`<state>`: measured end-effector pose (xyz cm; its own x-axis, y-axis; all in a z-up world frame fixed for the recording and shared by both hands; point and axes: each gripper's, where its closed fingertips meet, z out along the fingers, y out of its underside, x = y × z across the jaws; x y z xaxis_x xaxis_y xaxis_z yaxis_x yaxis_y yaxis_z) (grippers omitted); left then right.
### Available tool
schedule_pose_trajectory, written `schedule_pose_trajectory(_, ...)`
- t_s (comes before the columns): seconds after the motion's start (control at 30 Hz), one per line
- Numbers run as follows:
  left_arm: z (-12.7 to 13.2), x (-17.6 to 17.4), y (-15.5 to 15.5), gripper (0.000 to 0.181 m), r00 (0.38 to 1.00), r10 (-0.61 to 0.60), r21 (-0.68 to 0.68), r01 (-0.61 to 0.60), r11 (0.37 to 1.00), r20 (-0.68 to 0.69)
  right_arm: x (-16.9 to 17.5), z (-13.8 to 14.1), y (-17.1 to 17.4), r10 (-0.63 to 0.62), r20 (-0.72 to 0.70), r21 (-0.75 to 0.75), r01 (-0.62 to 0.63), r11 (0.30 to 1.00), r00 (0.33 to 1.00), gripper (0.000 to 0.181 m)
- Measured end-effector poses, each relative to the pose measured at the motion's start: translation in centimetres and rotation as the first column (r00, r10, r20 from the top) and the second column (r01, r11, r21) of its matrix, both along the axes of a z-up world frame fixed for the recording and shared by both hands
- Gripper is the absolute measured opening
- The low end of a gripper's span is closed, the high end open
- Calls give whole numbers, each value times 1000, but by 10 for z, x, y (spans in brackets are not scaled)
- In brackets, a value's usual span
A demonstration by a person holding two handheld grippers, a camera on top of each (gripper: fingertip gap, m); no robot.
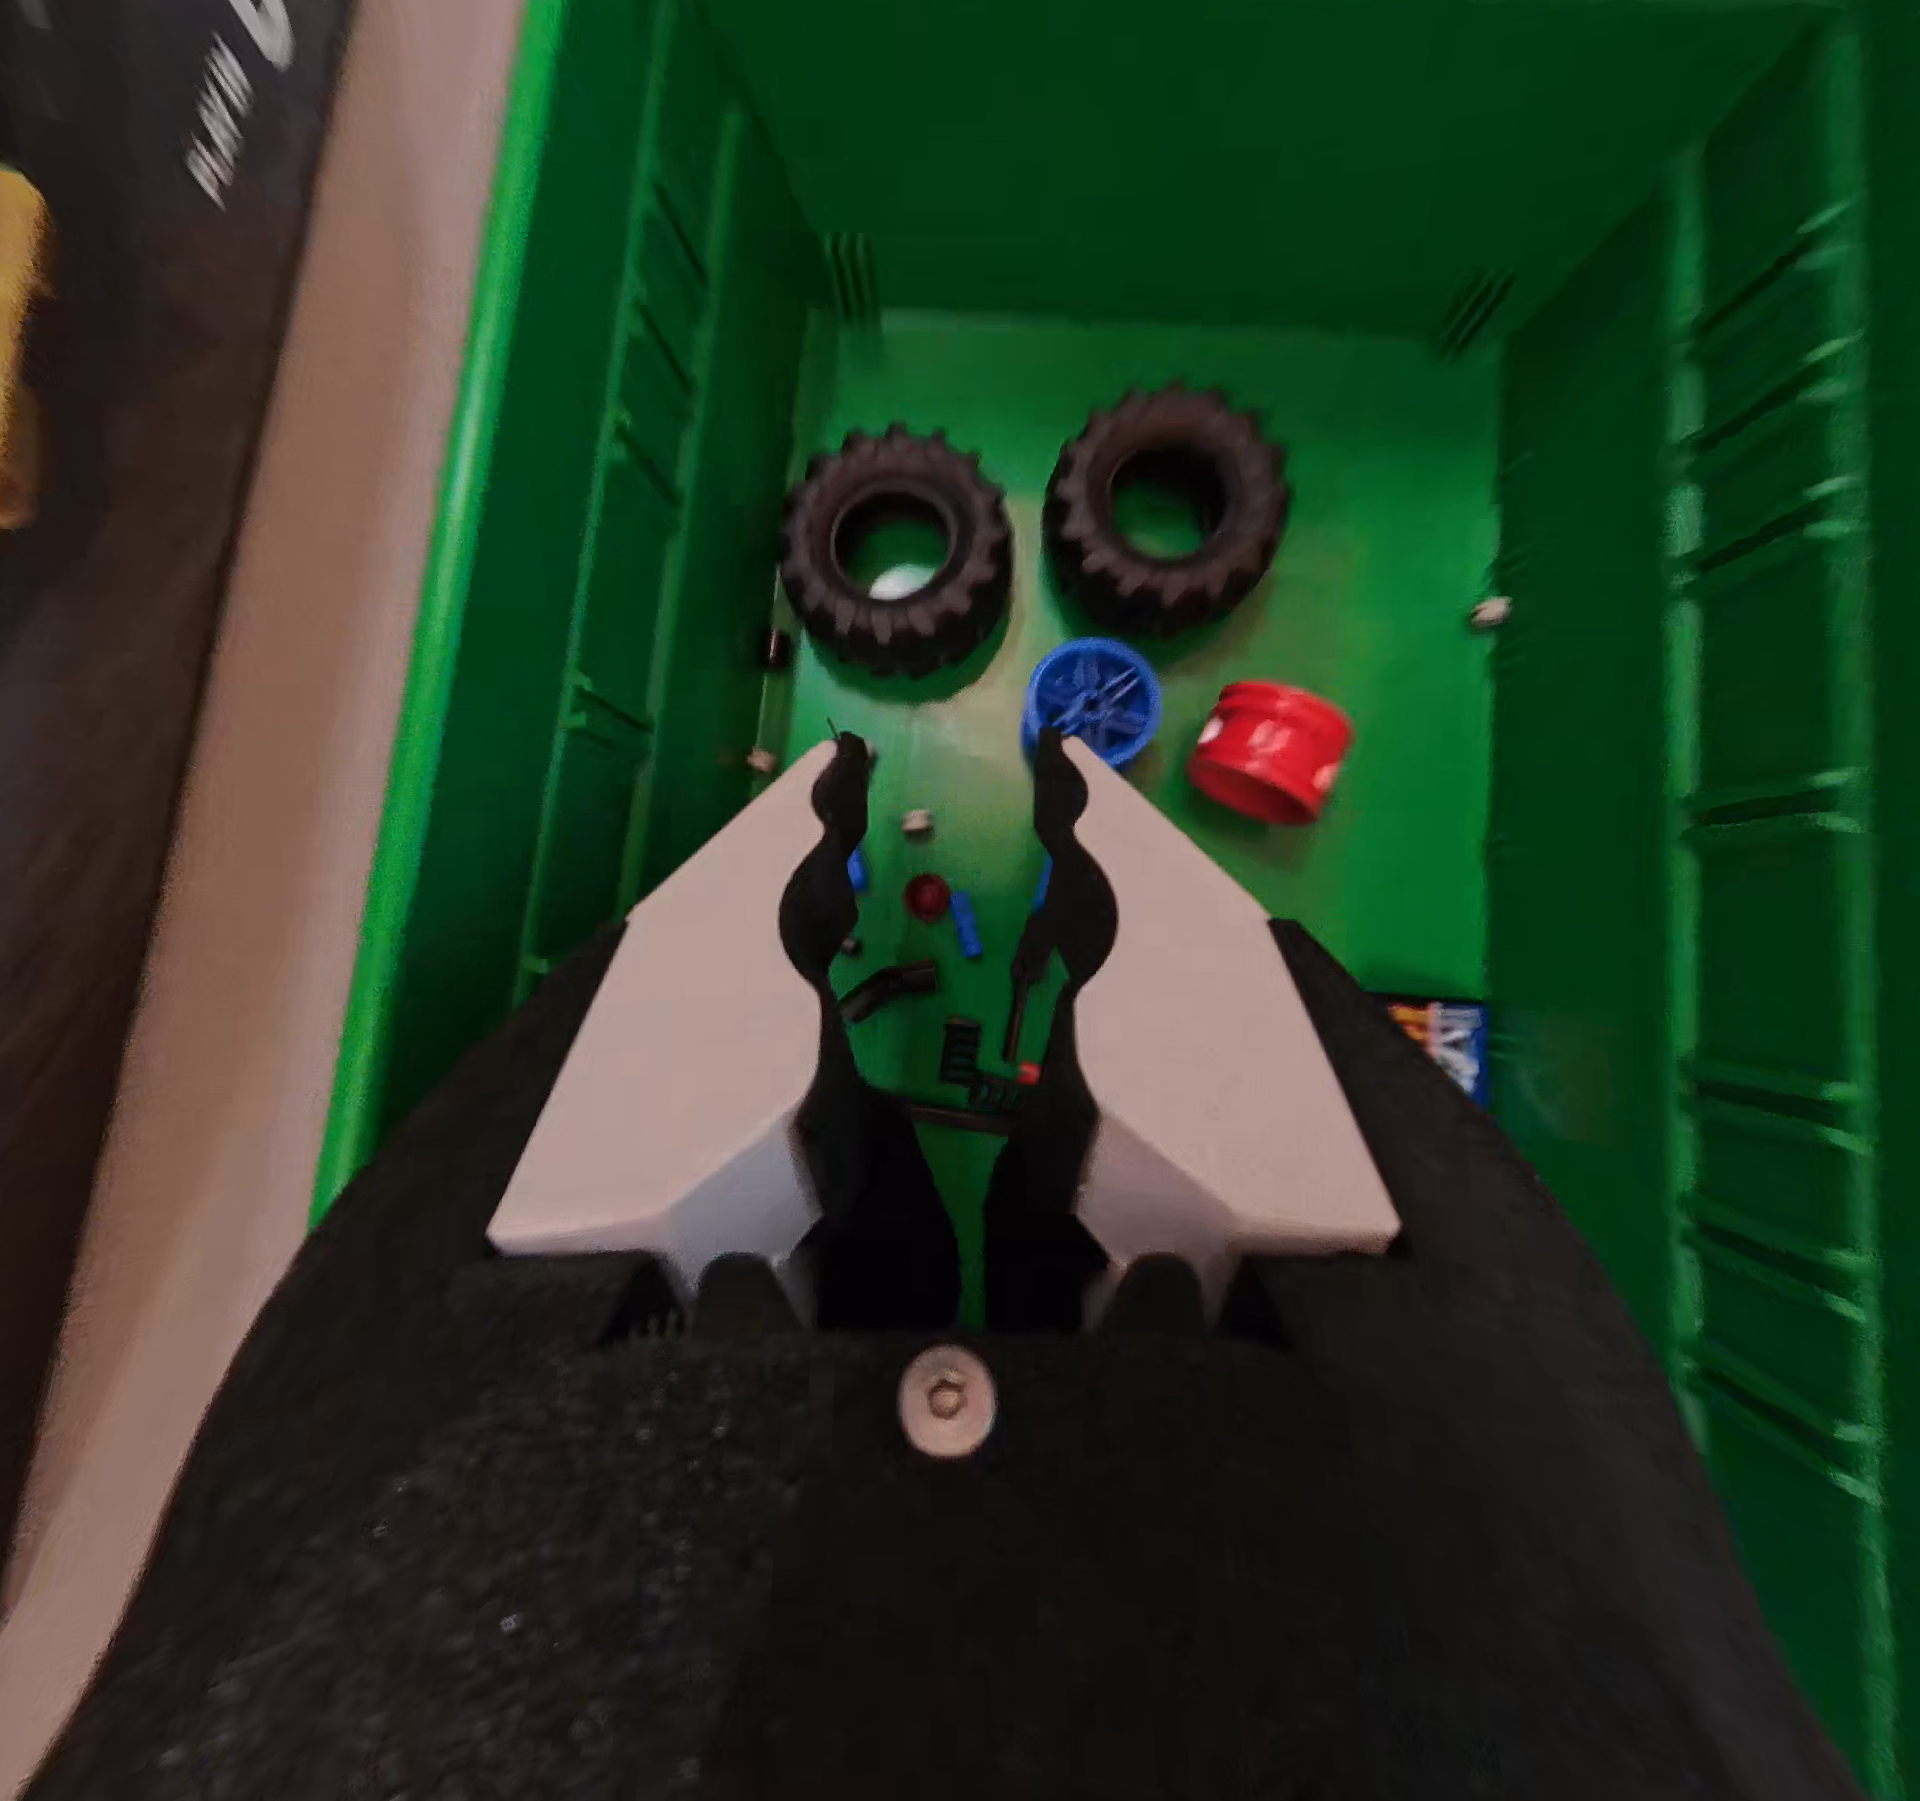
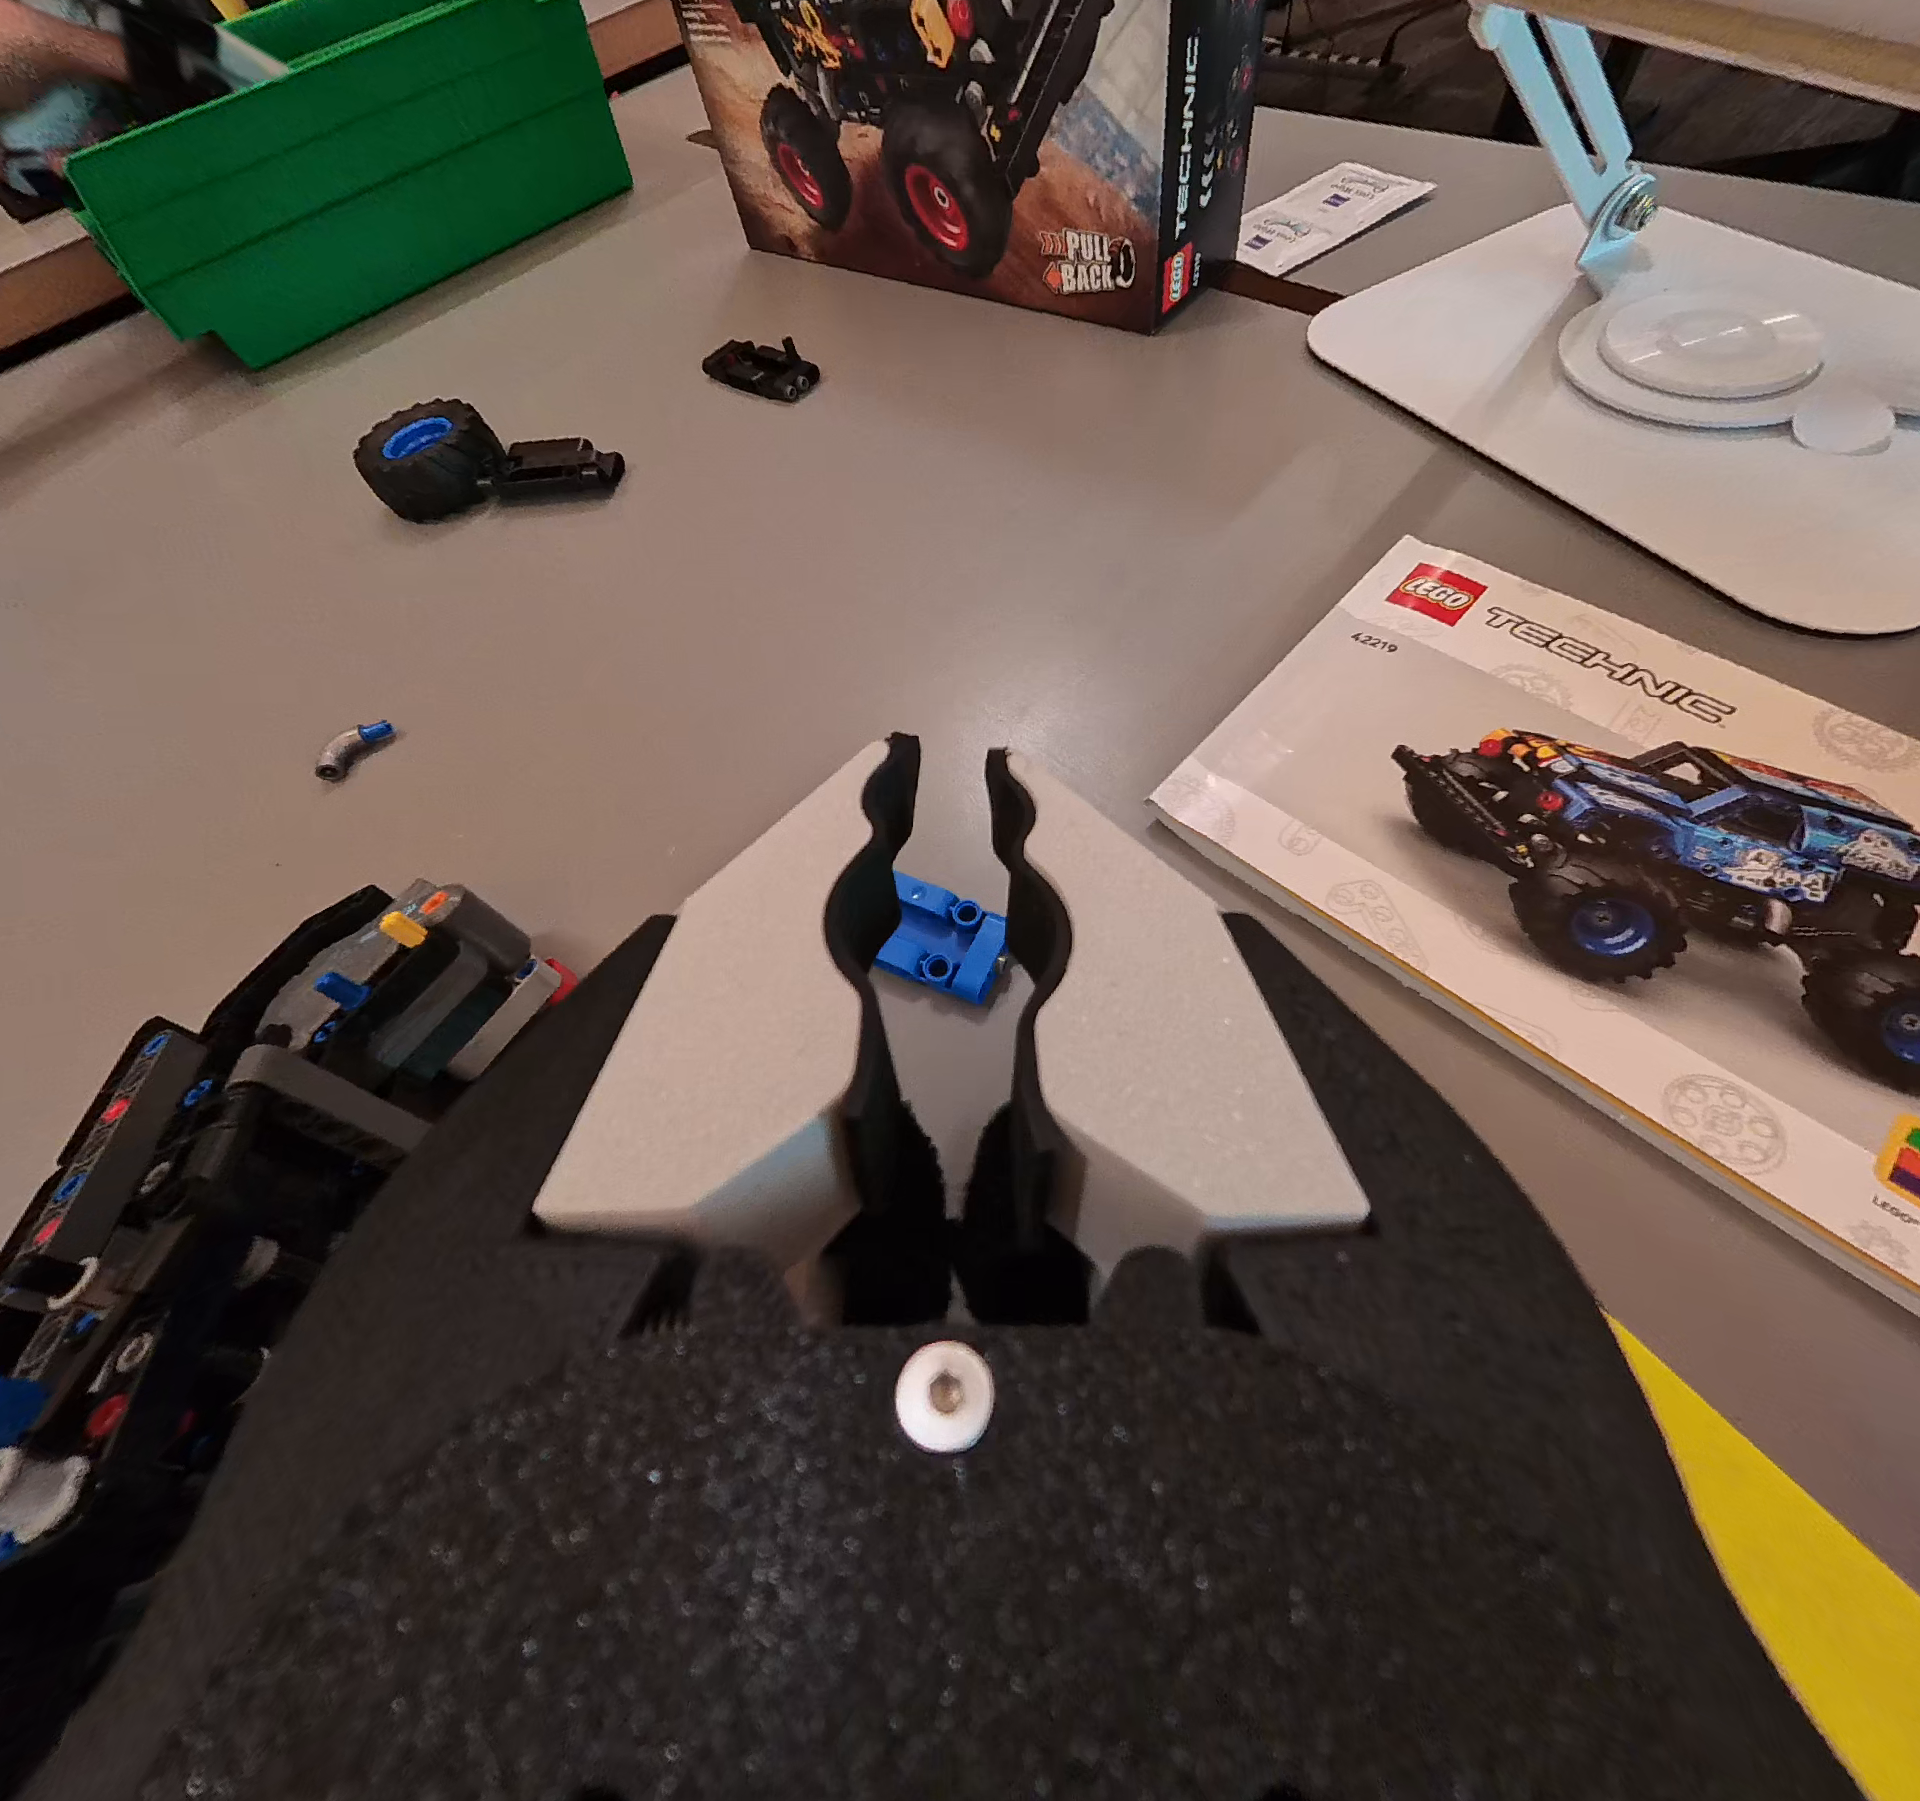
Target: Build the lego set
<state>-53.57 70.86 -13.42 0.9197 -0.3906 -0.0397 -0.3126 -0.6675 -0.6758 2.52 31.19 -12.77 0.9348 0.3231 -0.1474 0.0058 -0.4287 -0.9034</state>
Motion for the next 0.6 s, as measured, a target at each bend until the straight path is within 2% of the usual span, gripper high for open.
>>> schedule_pose_trajectory(0.07,43,31,-13,46,992,-83,155,67,986,99,1,0,0,-4,3,3,4,1000,1000,14)
schedule_pose_trajectory(0.1,67,53,-29,46,977,-155,232,118,965,147,1,0,1,-7,4,3,7,1000,1000,14)
schedule_pose_trajectory(0.17,102,106,-82,47,917,-344,342,263,902,201,2,-3,1,-11,8,-2,11,1000,1000,14)
schedule_pose_trajectory(0.23,111,158,-145,46,836,-521,399,424,813,172,4,-4,2,-17,20,-3,17,1000,1000,14)
schedule_pose_trajectory(0.27,101,179,-174,47,800,-586,395,501,770,128,4,-4,2,-18,22,0,18,1000,1000,14)
schedule_pose_trajectory(0.33,59,212,-217,50,735,-677,290,642,710,30,4,-3,2,-17,19,3,17,1000,1000,14)
schedule_pose_trajectory(0.37,34,223,-231,61,702,-713,217,696,685,-2,4,-2,1,-16,16,5,16,1000,1000,14)
schedule_pose_trajectory(0.47,-20,240,-244,81,643,-766,83,764,640,-12,2,2,0,-10,10,17,10,1000,1000,14)
schedule_pose_trajectory(0.53,-32,252,-245,88,605,-795,71,792,606,40,0,5,-1,-1,4,30,1,1000,1000,14)
schedule_pose_trajectory(0.6,-41,262,-247,82,565,-822,52,821,569,66,-3,8,-2,12,-3,41,-12,999,1000,14)
